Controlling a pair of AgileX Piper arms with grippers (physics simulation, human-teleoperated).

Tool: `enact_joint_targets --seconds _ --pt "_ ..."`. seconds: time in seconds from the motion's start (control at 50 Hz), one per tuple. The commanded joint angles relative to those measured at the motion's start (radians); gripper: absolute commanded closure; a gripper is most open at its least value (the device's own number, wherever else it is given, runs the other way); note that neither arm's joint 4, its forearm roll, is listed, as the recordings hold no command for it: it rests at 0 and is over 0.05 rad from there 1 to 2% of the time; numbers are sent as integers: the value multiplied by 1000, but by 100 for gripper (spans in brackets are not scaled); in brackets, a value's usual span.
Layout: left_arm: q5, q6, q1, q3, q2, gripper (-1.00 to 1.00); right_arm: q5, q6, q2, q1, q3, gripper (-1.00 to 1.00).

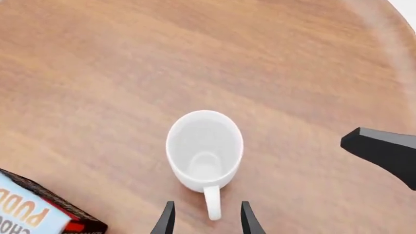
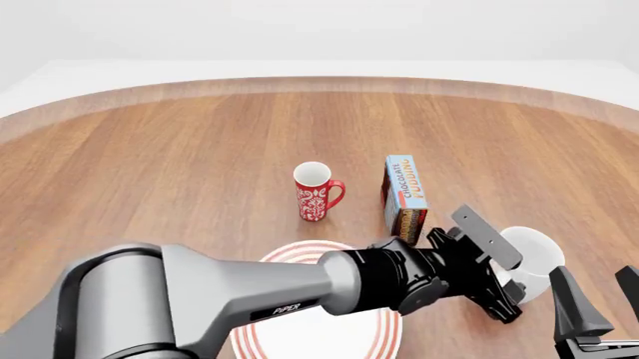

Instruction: Pick up the white mug and put it on the plate, and put the chocolate pudding to the right of the plate.

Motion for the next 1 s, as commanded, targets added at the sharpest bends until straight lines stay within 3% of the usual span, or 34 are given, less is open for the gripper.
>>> enact_joint_targets --seconds 0.02,0.08,1.0 --pt "36 7 1 -45 35 -100 0 0 0 0 0 -100" --pt "44 9 1 -56 45 -100 2 18 -1 -4 -2 -100" --pt "161 -27 -27 -150 124 -100 5 25 -1 -3 -5 -100"
